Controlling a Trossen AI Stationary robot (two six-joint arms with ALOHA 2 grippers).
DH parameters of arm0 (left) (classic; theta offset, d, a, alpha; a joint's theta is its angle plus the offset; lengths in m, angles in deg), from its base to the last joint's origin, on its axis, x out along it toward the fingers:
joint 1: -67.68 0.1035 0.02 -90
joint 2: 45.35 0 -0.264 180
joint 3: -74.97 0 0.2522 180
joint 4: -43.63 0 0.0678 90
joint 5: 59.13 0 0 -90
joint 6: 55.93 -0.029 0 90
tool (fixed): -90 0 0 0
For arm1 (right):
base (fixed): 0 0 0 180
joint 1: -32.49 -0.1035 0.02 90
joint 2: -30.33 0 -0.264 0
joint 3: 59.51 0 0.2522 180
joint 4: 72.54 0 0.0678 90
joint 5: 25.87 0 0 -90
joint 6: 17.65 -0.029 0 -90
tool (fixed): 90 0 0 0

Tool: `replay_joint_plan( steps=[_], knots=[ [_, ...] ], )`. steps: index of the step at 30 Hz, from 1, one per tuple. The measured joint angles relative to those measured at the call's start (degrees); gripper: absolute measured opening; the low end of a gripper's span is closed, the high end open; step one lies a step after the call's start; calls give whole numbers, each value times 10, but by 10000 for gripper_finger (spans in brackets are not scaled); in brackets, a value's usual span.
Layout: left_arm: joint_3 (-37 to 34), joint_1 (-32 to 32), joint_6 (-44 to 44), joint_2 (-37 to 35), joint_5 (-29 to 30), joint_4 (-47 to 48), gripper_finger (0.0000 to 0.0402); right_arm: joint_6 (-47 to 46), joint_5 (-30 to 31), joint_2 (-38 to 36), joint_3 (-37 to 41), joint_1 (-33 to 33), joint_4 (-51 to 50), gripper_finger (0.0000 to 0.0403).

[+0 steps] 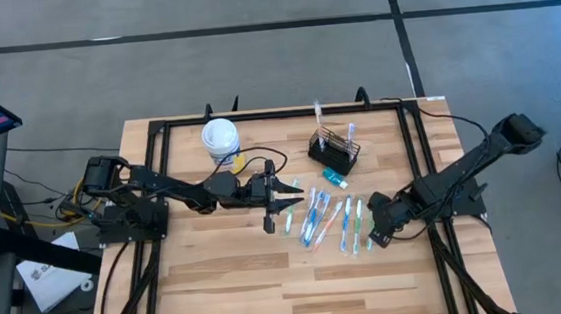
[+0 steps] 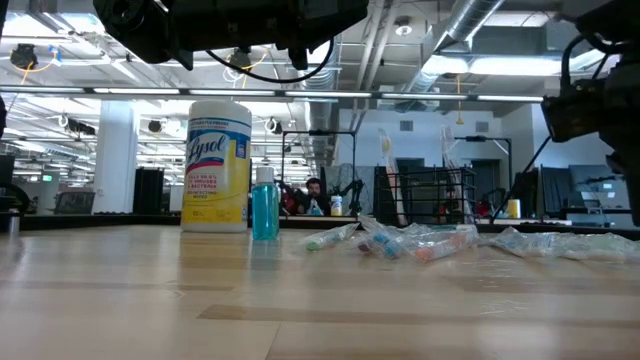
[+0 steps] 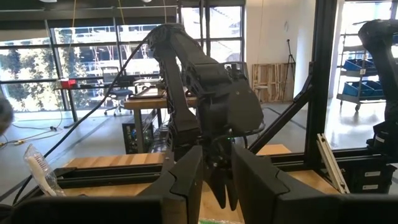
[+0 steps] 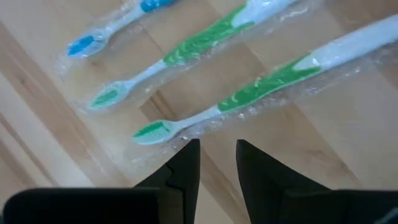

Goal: Pick & Place toothbrushing station
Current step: Put the right green toothbrush into the black wire organizer

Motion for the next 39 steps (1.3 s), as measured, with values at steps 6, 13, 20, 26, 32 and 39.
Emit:
replay_joint_plan(
  steps=[6,13,20,26,32,39],
  knots=[
    [0,0,0,0,0,0,82,-2,13,0,1,-24,3,95],
    [0,0,0,0,0,0,82,77,13,0,1,-54,36,95],
    [0,0,-1,0,0,0,82,113,13,32,1,-72,54,95],
    [0,0,-1,0,0,1,82,53,11,61,1,-57,80,95],
    [0,0,-1,0,0,2,82,7,10,55,1,-39,89,95],
    [0,0,0,0,0,2,82,-50,13,55,1,-38,82,95]
  ],
)
